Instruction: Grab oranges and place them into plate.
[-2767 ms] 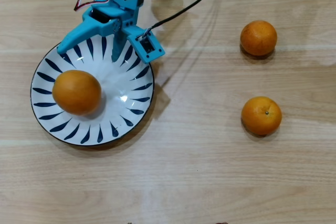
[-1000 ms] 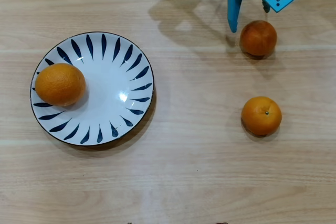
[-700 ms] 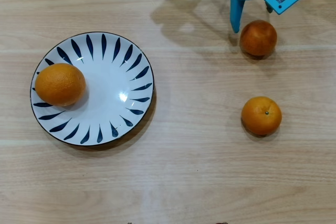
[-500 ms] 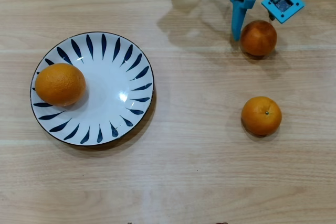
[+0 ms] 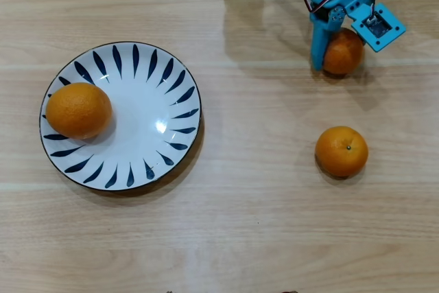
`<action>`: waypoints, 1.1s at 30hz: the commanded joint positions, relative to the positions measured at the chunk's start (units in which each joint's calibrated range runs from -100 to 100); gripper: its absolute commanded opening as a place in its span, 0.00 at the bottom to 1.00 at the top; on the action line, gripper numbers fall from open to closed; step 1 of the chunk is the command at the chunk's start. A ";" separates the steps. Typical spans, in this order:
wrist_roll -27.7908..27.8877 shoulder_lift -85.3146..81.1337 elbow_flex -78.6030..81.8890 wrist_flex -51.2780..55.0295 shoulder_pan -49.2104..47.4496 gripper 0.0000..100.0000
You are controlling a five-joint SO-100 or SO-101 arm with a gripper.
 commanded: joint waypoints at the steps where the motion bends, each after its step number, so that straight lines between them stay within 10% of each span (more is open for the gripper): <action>1: -0.34 0.22 -2.41 -1.10 0.68 0.32; 17: 3.21 -5.19 -2.23 -0.50 5.52 0.26; 33: 18.06 -18.38 -2.50 -1.10 44.63 0.29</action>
